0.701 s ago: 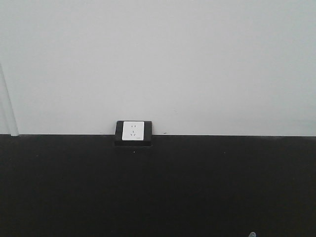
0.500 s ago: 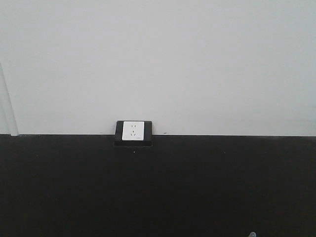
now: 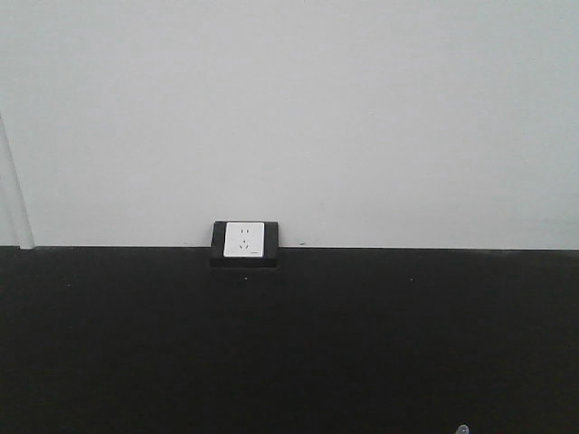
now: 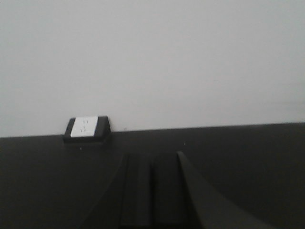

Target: Grab transparent chemical and place on left bench

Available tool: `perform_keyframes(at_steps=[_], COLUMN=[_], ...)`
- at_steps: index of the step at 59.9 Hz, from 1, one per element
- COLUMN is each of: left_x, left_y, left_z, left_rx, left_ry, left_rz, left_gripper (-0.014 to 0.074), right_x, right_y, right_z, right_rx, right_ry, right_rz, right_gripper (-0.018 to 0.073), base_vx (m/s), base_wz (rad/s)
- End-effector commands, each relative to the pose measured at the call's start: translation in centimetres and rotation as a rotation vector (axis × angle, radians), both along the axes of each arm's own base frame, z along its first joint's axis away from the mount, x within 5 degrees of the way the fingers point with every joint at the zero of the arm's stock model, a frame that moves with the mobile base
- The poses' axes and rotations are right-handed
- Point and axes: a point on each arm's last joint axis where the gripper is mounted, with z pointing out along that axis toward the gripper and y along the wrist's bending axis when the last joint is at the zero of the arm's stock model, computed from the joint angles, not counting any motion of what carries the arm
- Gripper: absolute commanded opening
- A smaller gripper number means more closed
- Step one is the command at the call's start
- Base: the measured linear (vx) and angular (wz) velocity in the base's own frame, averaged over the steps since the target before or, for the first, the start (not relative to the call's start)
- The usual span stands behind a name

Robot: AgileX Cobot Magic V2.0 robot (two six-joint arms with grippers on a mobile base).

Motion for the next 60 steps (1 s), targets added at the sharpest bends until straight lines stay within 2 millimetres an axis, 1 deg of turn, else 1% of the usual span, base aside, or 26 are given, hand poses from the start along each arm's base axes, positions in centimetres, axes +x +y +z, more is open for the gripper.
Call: perform_keyframes(at_steps=[1,8,12,17,23,31,32,35,38,40,46,49,53,60], left_x=[-0.1,-0.1,-0.1,-0.1,-0.1,-0.1,-0.1,-0.1,-0.1,-0.1,-0.1,-0.1,-0.1,-0.1], left_y=[0.0,0.0,0.0,0.0,0.0,0.0,0.0,0.0,0.0,0.0,0.0,0.0,0.0,0.0], left_z=[0.3,0.3,0.3,0.3,0.3,0.3,0.3,0.3,0.3,0.3,0.3,0.3,0.3,0.3], left_rx=[-0.014,-0.014,-0.014,-0.014,-0.014,-0.014,-0.014,-0.014,-0.014,-0.014,-0.014,-0.014,-0.014,-0.014], left_ry=[-0.081,-0.081,-0.081,-0.081,-0.081,-0.081,-0.081,-0.081,-0.081,-0.081,-0.081,-0.081,-0.081,-0.081], left_rz=[-0.001,-0.001,-0.001,-0.001,-0.001,-0.001,-0.001,-0.001,-0.001,-0.001,-0.001,-0.001,-0.001,-0.001], left_gripper=[-0.0003,-0.0003,-0.0003,-0.0003,-0.0003,-0.0003,-0.0003,-0.0003,-0.0003,-0.0003,-0.0003,-0.0003,-0.0003,-0.0003], right_x=[2.6,5.3,6.4,7.4,8.4,9.5,9.5,9.9,10.2,10.4,11.0,11.4,11.9,12.7], right_y=[0.2,0.4,0.5,0.6,0.7,0.7,0.7,0.7,0.7,0.6,0.7,0.8,1.4,3.2], right_z=[1.7,0.7,0.2,-0.5,-1.2,-1.8,-1.9,-2.0,-2.2,-2.4,-3.4,-4.1,-4.9,-5.8], right_rx=[0.018,0.048,0.044,0.039,0.035,0.033,0.034,0.05,0.125,0.207,0.385,0.45,0.491,0.501], right_ry=[0.0,0.118,0.155,0.197,0.214,0.211,0.212,0.207,0.212,0.227,0.289,0.326,0.36,0.374], right_rz=[-0.014,-0.021,-0.024,-0.027,-0.033,-0.042,-0.042,-0.048,-0.065,-0.083,-0.121,-0.132,-0.123,-0.044], right_gripper=[-0.0007,-0.0001,0.0012,0.005,0.0127,0.0314,0.0326,0.0418,0.0494,0.0539,0.0618,0.063,0.0626,0.0603], base_vx=[0.0,0.0,0.0,0.0,0.0,0.0,0.0,0.0,0.0,0.0,0.0,0.0,0.0,0.0], base_wz=[0.0,0.0,0.0,0.0,0.0,0.0,0.0,0.0,0.0,0.0,0.0,0.0,0.0,0.0])
